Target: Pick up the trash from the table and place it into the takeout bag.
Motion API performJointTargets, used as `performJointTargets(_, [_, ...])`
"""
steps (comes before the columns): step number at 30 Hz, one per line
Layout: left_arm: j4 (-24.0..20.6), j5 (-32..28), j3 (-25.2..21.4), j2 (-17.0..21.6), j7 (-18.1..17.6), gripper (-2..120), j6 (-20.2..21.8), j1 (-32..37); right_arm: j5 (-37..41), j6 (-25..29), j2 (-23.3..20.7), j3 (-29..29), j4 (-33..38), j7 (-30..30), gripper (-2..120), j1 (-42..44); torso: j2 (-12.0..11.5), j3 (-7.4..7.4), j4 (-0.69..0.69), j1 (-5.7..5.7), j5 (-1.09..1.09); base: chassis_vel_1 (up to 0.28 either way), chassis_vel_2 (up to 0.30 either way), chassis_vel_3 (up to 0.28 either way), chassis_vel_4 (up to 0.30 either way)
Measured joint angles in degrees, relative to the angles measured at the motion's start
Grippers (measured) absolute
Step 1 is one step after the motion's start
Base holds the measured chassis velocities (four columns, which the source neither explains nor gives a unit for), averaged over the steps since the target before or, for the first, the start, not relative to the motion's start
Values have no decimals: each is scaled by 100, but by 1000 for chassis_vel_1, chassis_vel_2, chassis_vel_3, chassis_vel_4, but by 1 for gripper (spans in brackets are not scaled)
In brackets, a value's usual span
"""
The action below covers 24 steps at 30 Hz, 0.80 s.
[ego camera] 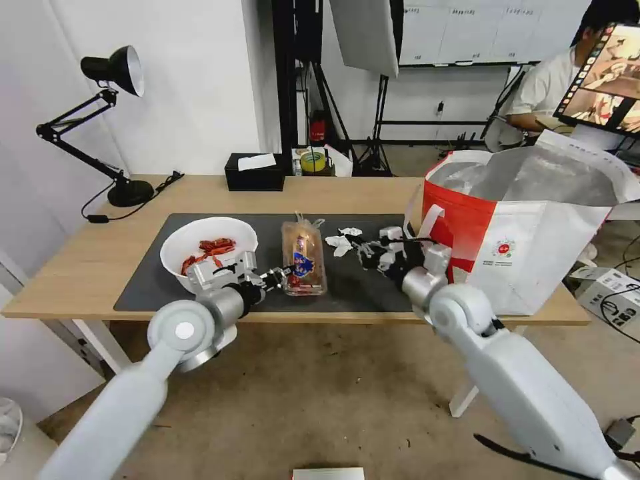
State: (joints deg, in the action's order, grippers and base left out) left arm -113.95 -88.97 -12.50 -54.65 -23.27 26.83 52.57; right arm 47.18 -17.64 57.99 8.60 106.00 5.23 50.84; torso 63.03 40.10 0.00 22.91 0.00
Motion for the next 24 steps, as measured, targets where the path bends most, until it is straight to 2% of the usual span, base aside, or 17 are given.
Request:
performJointTargets(10, [-271,-117,-225,95,-25,0,-53,118,-36,1,-95,491,605,3,0,906,0,0,0,0,0,0,0,0,0])
performJointTargets(15, [-316,-190,-223,151,-38,0,-89,-37,-244,62,-73,723,962,-39,0,1459,0,0,0,0,0,0,0,0,0])
performJointTargets(18, [-326,-241,-173,188,-50,0,-99,-182,-440,186,-33,823,1124,-148,0,1727,0,0,0,0,0,0,0,0,0])
performJointTargets(24, [-363,-356,13,145,-110,0,-164,-659,-1357,969,242,1101,1566,-682,0,2493,0,0,0,0,1,0,0,0,0])
